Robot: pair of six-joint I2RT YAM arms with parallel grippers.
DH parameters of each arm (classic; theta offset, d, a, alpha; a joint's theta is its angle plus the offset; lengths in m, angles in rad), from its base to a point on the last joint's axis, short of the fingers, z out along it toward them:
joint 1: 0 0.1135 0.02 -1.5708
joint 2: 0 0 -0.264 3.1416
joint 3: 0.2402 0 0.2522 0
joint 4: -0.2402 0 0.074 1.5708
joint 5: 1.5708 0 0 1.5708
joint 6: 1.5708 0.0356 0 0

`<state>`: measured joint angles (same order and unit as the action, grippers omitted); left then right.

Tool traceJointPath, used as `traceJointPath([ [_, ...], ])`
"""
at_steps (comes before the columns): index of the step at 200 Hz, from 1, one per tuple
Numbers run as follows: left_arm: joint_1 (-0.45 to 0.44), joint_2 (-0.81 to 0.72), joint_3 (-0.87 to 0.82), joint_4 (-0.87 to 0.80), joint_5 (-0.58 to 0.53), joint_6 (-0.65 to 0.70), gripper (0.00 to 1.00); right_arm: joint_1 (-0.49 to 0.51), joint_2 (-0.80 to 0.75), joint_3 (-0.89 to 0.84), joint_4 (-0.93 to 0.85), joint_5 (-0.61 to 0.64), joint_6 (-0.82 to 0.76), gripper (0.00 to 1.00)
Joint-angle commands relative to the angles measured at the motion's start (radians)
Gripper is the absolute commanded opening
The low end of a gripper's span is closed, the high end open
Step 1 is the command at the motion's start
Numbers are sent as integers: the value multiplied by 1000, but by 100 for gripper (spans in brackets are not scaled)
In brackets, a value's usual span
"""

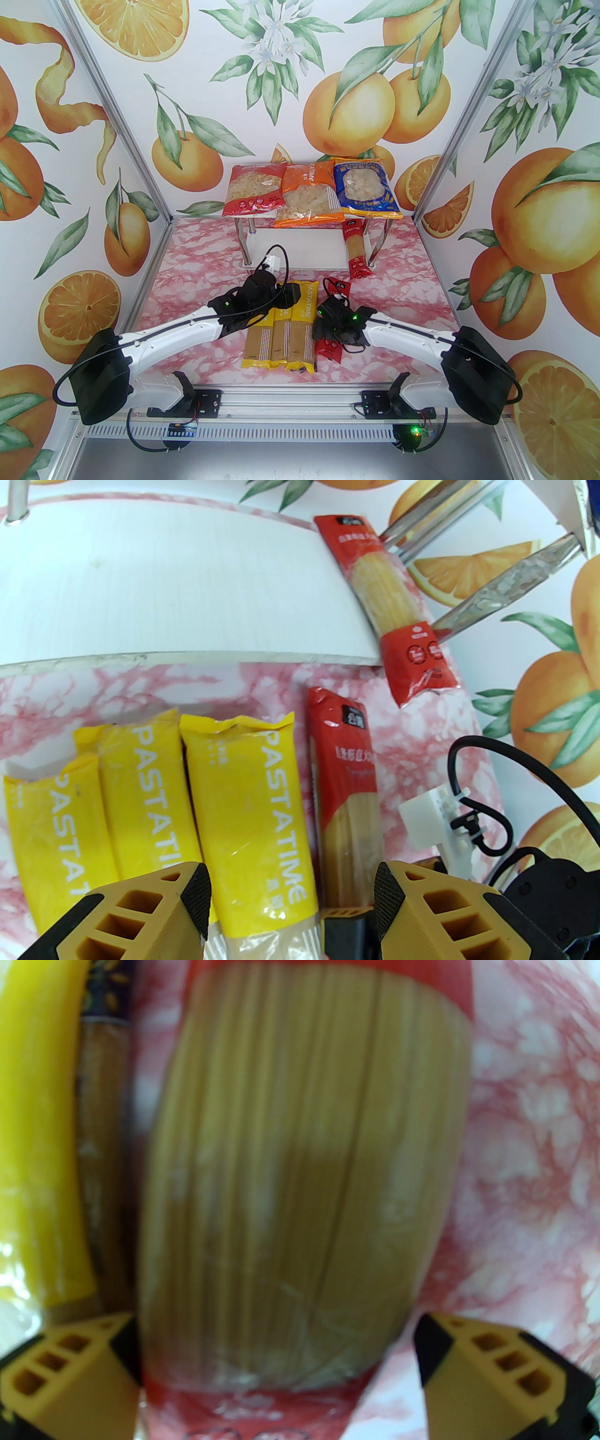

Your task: Place and organize the pasta boxes and bags onto the shelf

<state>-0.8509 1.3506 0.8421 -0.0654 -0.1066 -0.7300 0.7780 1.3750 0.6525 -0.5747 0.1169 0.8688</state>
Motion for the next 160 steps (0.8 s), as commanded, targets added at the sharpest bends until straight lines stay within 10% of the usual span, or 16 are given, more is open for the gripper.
traceJointPath([
  [1,7,-28,-21,10,-9,4,62,6,-9,-54,-46,7,17,100],
  [113,15,-15,-27,34,8,0,62,6,-6,-20,-74,2,-48,99],
  [160,21,-43,-47,24,-8,0,62,7,38,-12,-22,-52,-71,77],
])
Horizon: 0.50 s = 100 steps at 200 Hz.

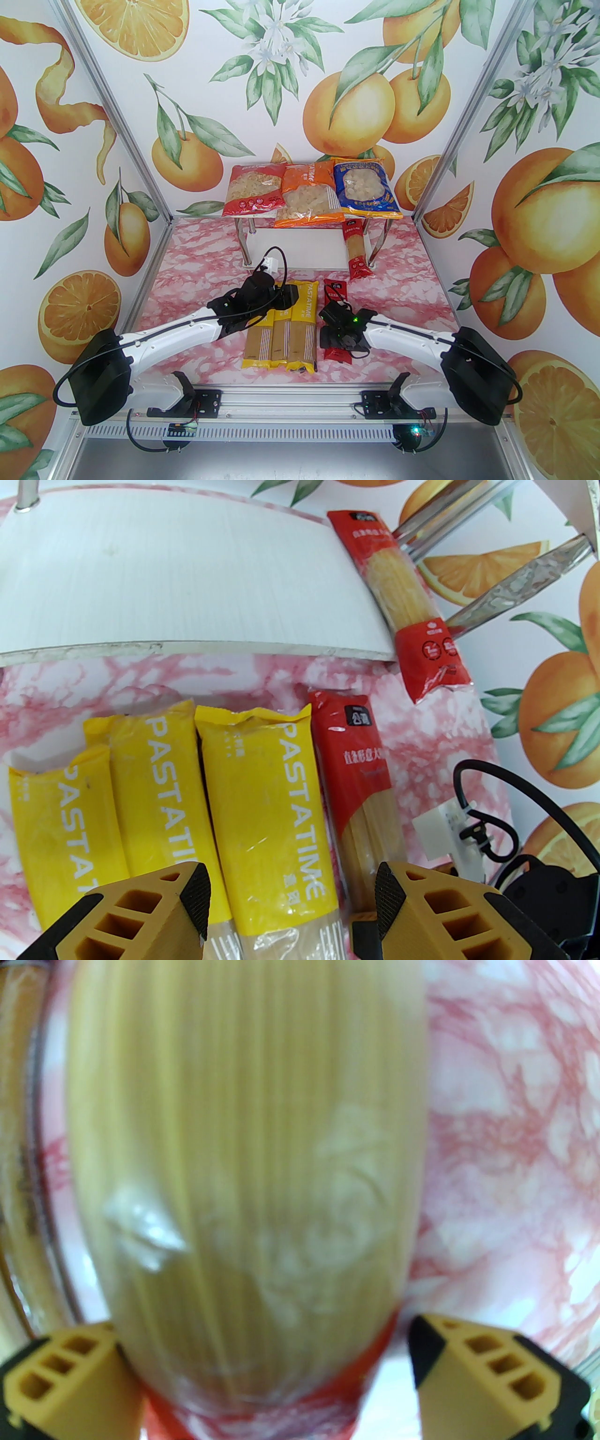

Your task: Place and organize the pasta boxes and bags onto the shelf

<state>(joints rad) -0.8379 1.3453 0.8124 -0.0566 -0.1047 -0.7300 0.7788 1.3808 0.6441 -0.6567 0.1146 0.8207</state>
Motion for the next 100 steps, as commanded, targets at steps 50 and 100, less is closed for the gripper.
traceJointPath([
  [50,14,-40,-11,12,-12,3,62,7,7,-35,60,-79,-14,9],
  [100,13,-39,-4,10,-15,5,62,8,-130,-13,-22,-18,-63,0],
])
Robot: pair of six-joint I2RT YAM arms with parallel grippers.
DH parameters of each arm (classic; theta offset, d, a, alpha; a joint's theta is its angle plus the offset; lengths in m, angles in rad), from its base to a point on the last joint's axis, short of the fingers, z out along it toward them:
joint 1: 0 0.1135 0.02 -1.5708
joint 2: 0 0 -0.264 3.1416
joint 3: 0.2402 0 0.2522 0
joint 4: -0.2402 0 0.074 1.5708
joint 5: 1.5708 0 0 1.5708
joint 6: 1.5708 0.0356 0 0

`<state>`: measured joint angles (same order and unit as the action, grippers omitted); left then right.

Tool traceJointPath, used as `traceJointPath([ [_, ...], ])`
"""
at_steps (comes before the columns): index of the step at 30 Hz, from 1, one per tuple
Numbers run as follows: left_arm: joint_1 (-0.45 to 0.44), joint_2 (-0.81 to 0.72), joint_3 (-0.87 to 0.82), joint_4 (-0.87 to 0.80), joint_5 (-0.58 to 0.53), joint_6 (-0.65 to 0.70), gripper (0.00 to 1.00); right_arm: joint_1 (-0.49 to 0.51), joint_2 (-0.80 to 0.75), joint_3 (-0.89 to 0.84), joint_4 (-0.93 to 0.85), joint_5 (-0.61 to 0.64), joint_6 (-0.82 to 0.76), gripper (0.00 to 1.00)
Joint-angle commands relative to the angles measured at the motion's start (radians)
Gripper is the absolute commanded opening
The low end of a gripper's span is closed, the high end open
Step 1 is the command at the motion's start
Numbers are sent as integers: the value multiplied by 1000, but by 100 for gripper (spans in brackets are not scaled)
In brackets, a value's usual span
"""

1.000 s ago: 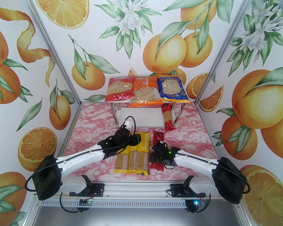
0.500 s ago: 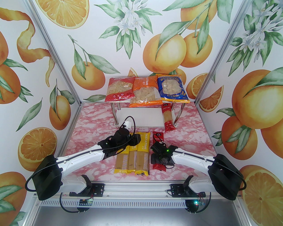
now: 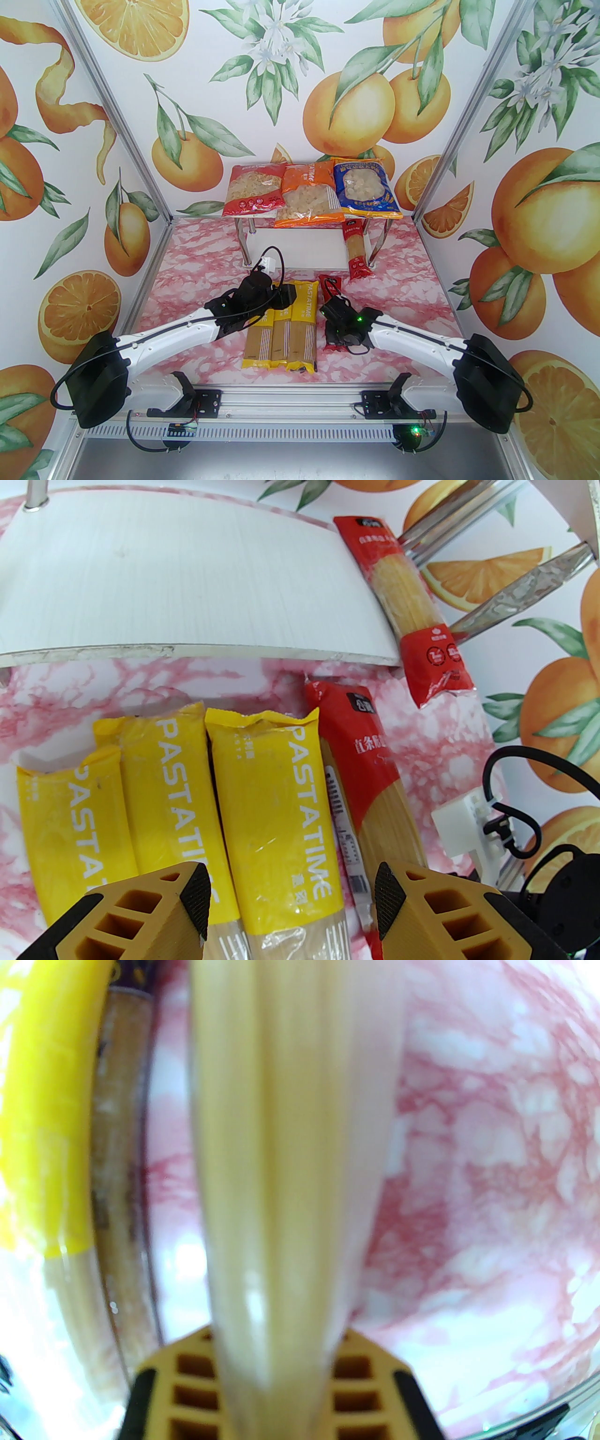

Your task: Place and organize the pasta boxes and bags onto the shelf

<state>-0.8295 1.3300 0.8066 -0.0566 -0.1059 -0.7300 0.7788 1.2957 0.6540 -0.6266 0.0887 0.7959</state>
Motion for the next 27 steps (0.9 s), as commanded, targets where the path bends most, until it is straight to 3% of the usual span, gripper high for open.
traceJointPath([
  [1,5,-23,2,11,-14,5,62,8,-47,-22,-55,8,-39,0],
  [10,8,-33,25,-25,-39,33,62,19,-266,64,-185,109,-91,0],
  [16,20,-59,23,-56,-61,46,62,21,-305,163,-246,129,-129,0],
  [21,27,-84,9,-73,-70,43,62,21,-295,213,-254,156,-149,0],
  [23,30,-104,1,-96,-76,46,62,-12,-201,313,-259,220,-201,0],
  [27,30,-132,-10,-124,-85,47,63,-105,-62,375,-205,228,-277,0],
])
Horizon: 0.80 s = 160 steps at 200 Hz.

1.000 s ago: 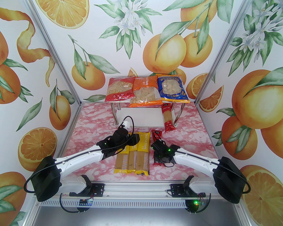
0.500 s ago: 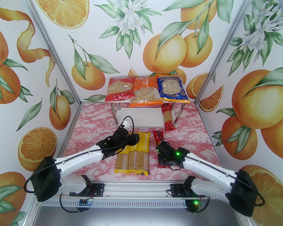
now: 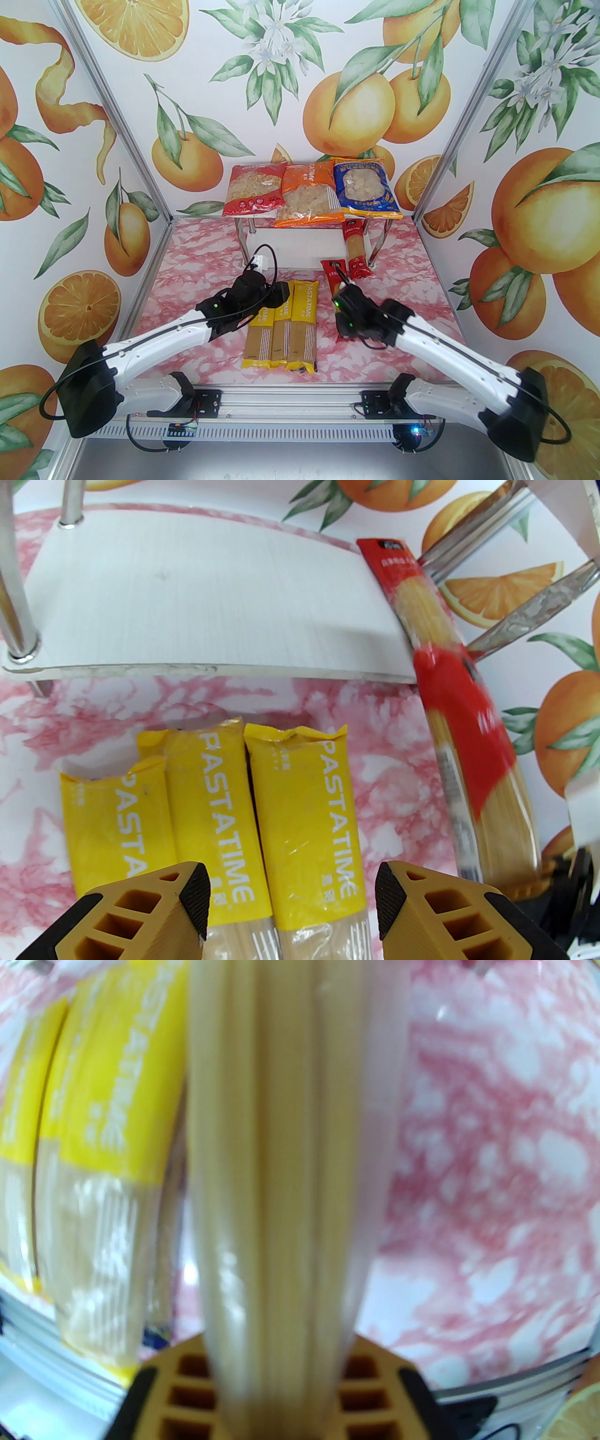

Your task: Place and organize the pasta boxes and bags onto the shelf

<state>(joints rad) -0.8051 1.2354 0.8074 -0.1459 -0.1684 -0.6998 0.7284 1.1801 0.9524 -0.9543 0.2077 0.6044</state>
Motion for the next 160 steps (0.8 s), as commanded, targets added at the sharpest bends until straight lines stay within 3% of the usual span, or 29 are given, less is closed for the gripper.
traceJointPath([
  [1,7,-44,-11,-41,-24,17,63,-81,84,86,147,99,-104,0],
  [57,9,-107,-49,-83,-56,5,63,-223,330,221,285,114,-222,0],
  [160,16,-125,-59,-121,-83,-7,65,-317,584,432,323,122,-222,0],
])
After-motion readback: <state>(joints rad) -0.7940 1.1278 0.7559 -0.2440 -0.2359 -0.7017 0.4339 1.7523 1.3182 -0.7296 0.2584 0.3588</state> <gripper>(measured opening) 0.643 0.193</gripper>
